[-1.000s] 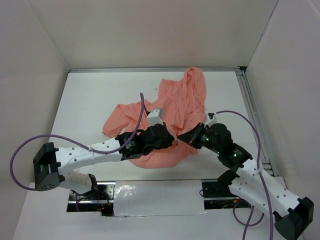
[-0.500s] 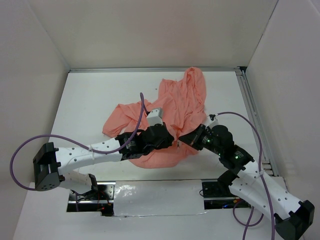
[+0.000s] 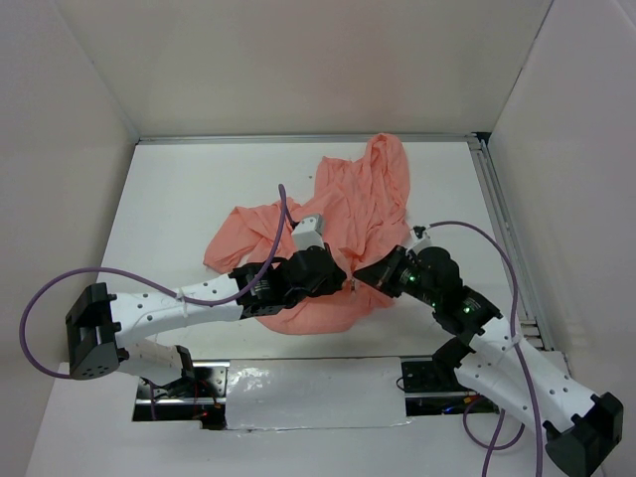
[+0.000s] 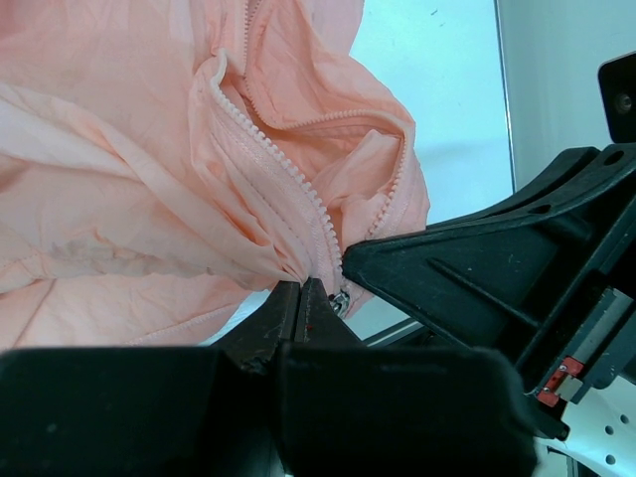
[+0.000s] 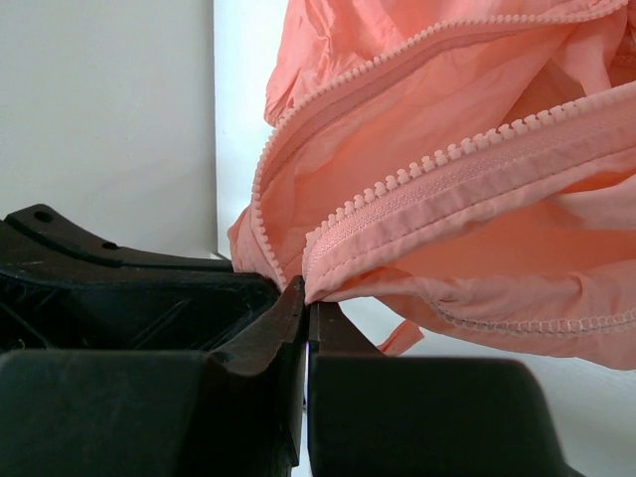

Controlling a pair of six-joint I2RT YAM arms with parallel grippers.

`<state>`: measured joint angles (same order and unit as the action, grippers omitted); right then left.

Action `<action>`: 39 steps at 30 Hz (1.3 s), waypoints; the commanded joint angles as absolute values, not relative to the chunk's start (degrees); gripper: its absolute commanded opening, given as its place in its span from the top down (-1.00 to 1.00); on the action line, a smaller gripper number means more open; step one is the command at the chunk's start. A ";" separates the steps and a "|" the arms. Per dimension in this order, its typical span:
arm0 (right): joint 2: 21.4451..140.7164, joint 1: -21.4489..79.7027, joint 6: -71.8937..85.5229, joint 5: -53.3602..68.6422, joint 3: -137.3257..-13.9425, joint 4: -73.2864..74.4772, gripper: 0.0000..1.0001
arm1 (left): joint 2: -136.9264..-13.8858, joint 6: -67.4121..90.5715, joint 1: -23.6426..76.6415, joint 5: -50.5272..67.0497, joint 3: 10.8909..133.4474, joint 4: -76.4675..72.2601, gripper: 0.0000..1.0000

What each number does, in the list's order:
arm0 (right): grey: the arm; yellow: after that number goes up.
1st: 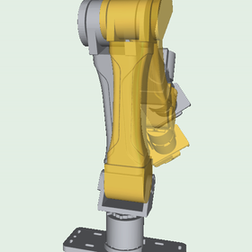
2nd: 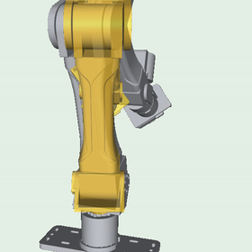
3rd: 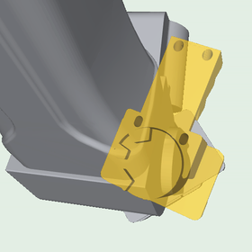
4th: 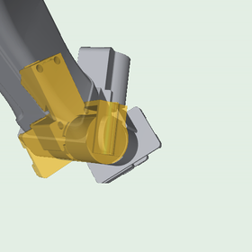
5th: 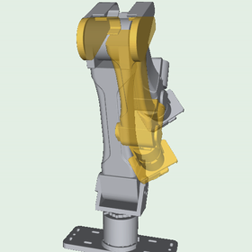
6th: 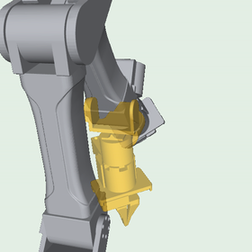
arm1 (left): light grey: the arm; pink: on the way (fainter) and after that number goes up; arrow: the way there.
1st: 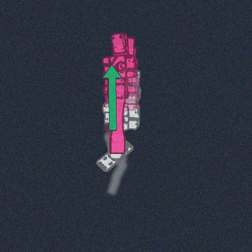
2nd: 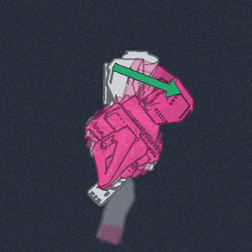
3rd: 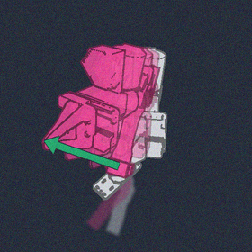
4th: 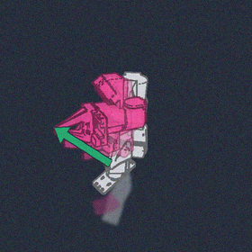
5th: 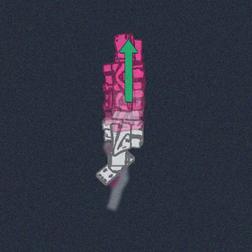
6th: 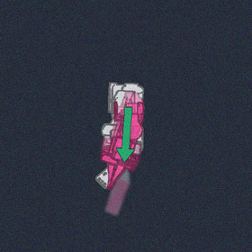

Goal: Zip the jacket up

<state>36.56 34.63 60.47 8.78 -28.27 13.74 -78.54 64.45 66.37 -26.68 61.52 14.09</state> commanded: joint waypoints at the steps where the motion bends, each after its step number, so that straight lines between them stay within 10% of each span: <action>1: 37.18 34.54 59.59 9.14 -29.36 9.59 1.00 | -77.26 63.28 66.71 -26.37 62.58 11.51 1.00; 39: 36.56 29.01 57.66 16.79 -29.44 6.15 1.00 | -69.70 35.26 66.71 -5.19 46.15 -11.24 1.00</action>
